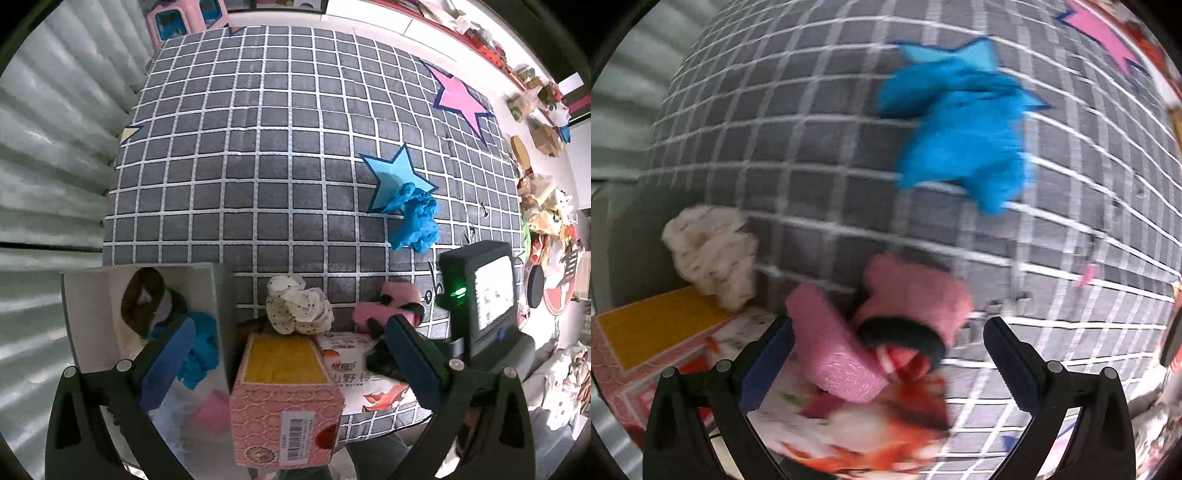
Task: Organize soft objects
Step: 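Move both tools back to the pile toward the blue cloth and pink foam, then grasp the blue crumpled cloth with the left tool while the right grasps the pink foam strip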
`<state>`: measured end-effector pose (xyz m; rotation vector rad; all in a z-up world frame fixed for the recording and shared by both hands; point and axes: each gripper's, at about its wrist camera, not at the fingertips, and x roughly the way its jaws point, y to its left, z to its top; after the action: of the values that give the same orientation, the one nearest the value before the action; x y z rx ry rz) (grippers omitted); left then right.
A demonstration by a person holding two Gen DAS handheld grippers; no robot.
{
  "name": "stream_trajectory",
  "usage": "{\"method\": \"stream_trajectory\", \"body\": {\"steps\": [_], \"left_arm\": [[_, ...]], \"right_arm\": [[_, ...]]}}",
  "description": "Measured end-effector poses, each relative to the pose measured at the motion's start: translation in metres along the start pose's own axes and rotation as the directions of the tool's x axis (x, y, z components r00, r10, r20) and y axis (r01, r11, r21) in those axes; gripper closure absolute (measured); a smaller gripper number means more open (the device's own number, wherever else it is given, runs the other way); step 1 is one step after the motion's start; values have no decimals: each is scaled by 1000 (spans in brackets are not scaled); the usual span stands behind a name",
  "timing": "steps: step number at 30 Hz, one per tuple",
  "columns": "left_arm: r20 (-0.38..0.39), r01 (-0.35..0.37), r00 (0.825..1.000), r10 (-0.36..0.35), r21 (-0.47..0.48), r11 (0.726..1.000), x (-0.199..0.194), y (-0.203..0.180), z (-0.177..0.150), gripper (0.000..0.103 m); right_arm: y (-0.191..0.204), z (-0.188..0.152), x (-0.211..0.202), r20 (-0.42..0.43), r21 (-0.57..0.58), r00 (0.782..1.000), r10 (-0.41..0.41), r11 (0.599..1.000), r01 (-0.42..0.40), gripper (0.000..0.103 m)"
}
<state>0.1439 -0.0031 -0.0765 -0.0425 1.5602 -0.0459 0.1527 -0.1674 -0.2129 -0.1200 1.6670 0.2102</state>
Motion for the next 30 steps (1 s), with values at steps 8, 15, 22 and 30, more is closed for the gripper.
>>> {"method": "stream_trajectory", "body": {"steps": [8, 15, 22, 30], "left_arm": [[-19, 2, 1000, -1, 42, 999, 9, -27, 14, 0], [-46, 19, 999, -15, 89, 996, 25, -67, 32, 0], [-92, -7, 996, 20, 137, 991, 69, -115, 60, 0], [-139, -30, 989, 51, 148, 989, 133, -161, 88, 0]], "right_arm": [[-105, 8, -18, 49, 194, 998, -50, 980, 39, 1], [-180, -8, -21, 31, 352, 999, -43, 936, 29, 1], [-189, -52, -10, 19, 362, 998, 65, 930, -68, 1], [-204, -102, -3, 35, 337, 990, 133, 931, -137, 1]]}}
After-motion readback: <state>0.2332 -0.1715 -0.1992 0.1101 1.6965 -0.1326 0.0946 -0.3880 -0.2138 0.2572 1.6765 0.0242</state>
